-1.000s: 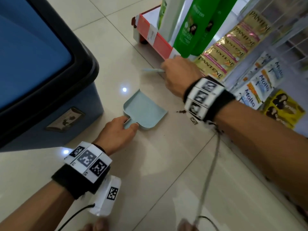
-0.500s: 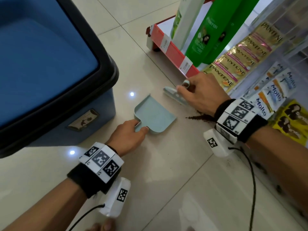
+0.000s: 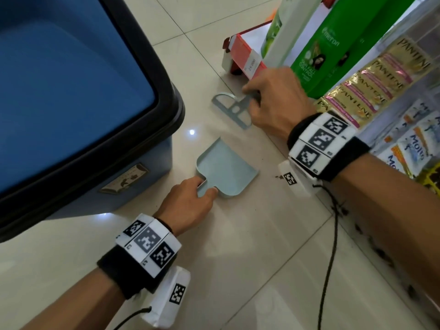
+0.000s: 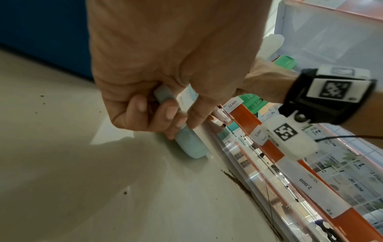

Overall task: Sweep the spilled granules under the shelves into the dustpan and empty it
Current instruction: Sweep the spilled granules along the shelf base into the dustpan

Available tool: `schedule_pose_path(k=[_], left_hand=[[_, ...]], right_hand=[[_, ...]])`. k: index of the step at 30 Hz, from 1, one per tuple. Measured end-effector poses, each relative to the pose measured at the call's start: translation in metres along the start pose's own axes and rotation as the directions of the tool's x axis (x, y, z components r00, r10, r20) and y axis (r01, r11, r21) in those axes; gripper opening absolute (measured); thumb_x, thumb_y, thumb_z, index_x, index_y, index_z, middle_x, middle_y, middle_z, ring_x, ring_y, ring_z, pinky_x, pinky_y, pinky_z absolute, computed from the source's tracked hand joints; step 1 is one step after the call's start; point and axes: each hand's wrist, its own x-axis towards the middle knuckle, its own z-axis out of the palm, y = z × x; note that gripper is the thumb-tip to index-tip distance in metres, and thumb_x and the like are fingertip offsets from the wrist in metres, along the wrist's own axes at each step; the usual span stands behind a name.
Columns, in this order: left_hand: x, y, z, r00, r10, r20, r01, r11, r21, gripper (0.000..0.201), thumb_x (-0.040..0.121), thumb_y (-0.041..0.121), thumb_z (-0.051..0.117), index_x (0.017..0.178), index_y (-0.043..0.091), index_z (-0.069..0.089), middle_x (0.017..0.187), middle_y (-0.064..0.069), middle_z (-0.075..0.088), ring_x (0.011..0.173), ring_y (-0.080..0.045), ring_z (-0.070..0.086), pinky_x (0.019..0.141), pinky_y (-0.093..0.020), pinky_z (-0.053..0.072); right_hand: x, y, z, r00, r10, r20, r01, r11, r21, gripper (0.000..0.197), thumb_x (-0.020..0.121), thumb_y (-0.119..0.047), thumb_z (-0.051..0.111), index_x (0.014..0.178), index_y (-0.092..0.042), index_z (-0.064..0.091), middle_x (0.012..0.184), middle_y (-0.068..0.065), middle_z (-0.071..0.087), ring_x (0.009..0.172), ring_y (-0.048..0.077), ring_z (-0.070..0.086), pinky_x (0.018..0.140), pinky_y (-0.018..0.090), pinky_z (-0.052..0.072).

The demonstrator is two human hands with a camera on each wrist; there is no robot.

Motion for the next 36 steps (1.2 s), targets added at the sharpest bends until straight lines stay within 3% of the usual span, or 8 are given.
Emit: schedule_pose_path(k=[5, 8, 10, 15, 20, 24, 29, 36], left_hand=[[0.004, -0.003, 0.0, 1.0, 0.025, -0.004, -0.025, 1.0, -0.013, 0.027, 0.098, 0.038, 0.048, 0.111, 0.021, 0.064, 0.1, 0.0, 0.07, 0.094, -0.019, 0.065, 0.085, -0.041, 0.055], [0.004, -0.003, 0.0, 0.999, 0.033, -0.013, -0.033, 0.999, -0.007, 0.023, 0.098, 0.038, 0.048, 0.104, 0.022, 0.064, 0.093, 0.001, 0.07, 0.087, -0.02, 0.064, 0.076, -0.037, 0.054], [0.002, -0.003, 0.001, 1.0, 0.022, -0.008, -0.022, 1.0, -0.01, 0.024, 0.097, 0.039, 0.048, 0.104, 0.022, 0.064, 0.092, 0.0, 0.069, 0.085, -0.02, 0.065, 0.071, -0.034, 0.055], [0.0, -0.002, 0.001, 1.0, 0.019, 0.0, -0.019, 1.0, -0.02, 0.026, 0.097, 0.038, 0.05, 0.108, 0.019, 0.064, 0.093, 0.0, 0.067, 0.082, -0.02, 0.059, 0.068, -0.03, 0.045], [-0.001, -0.001, 0.002, 1.0, 0.013, 0.016, -0.013, 1.0, -0.026, 0.028, 0.097, 0.037, 0.05, 0.112, 0.017, 0.063, 0.098, -0.002, 0.067, 0.086, -0.021, 0.061, 0.073, -0.033, 0.047], [0.003, 0.001, 0.007, 1.0, 0.015, 0.009, -0.015, 1.0, 0.012, 0.03, 0.097, 0.038, 0.051, 0.113, 0.016, 0.063, 0.095, -0.001, 0.066, 0.08, -0.018, 0.057, 0.068, -0.03, 0.043], [0.001, 0.001, 0.011, 1.0, 0.024, 0.011, -0.024, 0.999, 0.026, 0.035, 0.098, 0.04, 0.05, 0.118, 0.014, 0.062, 0.091, 0.001, 0.061, 0.075, -0.015, 0.053, 0.067, -0.03, 0.041], [-0.005, -0.005, 0.004, 1.0, 0.024, -0.005, -0.024, 1.0, 0.012, 0.026, 0.097, 0.038, 0.05, 0.111, 0.018, 0.06, 0.091, 0.001, 0.061, 0.075, -0.014, 0.053, 0.063, -0.028, 0.04]], right_hand=[[0.042, -0.003, 0.023, 0.99, -0.133, -0.05, 0.119, 0.967, -0.225, 0.022, 0.101, -0.011, 0.052, 0.113, -0.005, 0.069, 0.107, 0.016, 0.067, 0.092, 0.031, 0.067, 0.085, 0.034, 0.054], [0.053, -0.002, 0.035, 0.993, -0.103, 0.049, 0.113, 0.929, -0.352, 0.024, 0.101, -0.003, 0.043, 0.105, 0.006, 0.066, 0.102, 0.025, 0.064, 0.093, 0.04, 0.066, 0.072, 0.042, 0.049], [0.046, -0.002, 0.039, 0.986, -0.096, 0.137, 0.139, 0.925, -0.352, 0.022, 0.099, 0.0, 0.041, 0.093, 0.005, 0.062, 0.098, 0.025, 0.063, 0.09, 0.038, 0.065, 0.064, 0.037, 0.039], [-0.013, 0.014, 0.022, 0.962, -0.014, 0.271, 0.095, 0.954, -0.286, 0.022, 0.098, -0.005, 0.043, 0.097, 0.005, 0.063, 0.079, 0.017, 0.047, 0.084, 0.035, 0.062, 0.065, 0.036, 0.043], [-0.06, 0.023, -0.015, 0.966, 0.014, 0.26, 0.04, 0.979, -0.201, 0.02, 0.098, -0.014, 0.056, 0.102, -0.007, 0.074, 0.085, 0.014, 0.066, 0.073, 0.03, 0.065, 0.071, 0.036, 0.058], [-0.03, 0.012, -0.011, 0.992, -0.051, 0.111, 0.071, 0.98, -0.184, 0.021, 0.099, -0.015, 0.055, 0.107, -0.007, 0.072, 0.088, 0.014, 0.066, 0.081, 0.031, 0.063, 0.074, 0.036, 0.054], [0.012, 0.0, 0.013, 0.989, 0.0, 0.148, 0.045, 0.952, -0.302, 0.026, 0.101, -0.005, 0.045, 0.118, 0.002, 0.063, 0.113, 0.022, 0.06, 0.103, 0.039, 0.063, 0.084, 0.042, 0.055], [-0.058, 0.014, -0.006, 0.925, 0.045, 0.377, 0.088, 0.94, -0.329, 0.024, 0.1, -0.012, 0.047, 0.098, 0.0, 0.068, 0.073, 0.009, 0.047, 0.07, 0.028, 0.056, 0.062, 0.036, 0.047]])
